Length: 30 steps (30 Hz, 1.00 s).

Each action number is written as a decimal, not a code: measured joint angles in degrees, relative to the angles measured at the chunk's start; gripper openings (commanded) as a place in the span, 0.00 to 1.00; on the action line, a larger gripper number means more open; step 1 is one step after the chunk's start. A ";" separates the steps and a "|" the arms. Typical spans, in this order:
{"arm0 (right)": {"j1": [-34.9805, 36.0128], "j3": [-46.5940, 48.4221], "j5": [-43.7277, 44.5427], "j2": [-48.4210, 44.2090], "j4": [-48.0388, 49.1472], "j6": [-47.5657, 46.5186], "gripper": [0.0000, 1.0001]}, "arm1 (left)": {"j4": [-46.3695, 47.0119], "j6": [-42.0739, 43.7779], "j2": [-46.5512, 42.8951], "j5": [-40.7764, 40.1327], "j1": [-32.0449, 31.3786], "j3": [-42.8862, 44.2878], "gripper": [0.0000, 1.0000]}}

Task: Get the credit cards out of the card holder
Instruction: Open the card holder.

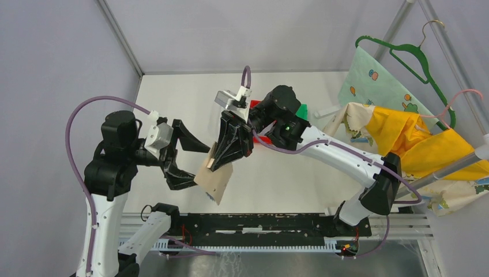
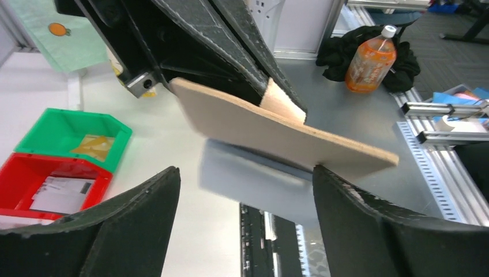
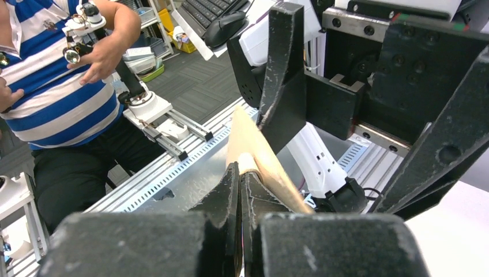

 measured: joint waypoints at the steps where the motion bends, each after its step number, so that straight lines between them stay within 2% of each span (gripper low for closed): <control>1: -0.15 0.33 -0.04 0.24 0.55 0.79 0.00 | 0.04 -0.48 0.02 0.26 0.00 0.00 0.99; 11: 0.72 3.74 -0.31 4.37 9.90 10.23 0.00 | 0.31 -1.68 -0.04 -1.81 0.00 -0.33 1.00; 19: 3.30 4.22 -1.29 5.01 10.97 11.91 0.00 | 8.57 -8.85 -1.44 -7.56 0.00 -3.19 1.00; 30: 1.29 3.04 -1.97 3.82 12.24 12.46 0.00 | 9.84 -11.72 -2.67 -3.45 0.00 -3.13 1.00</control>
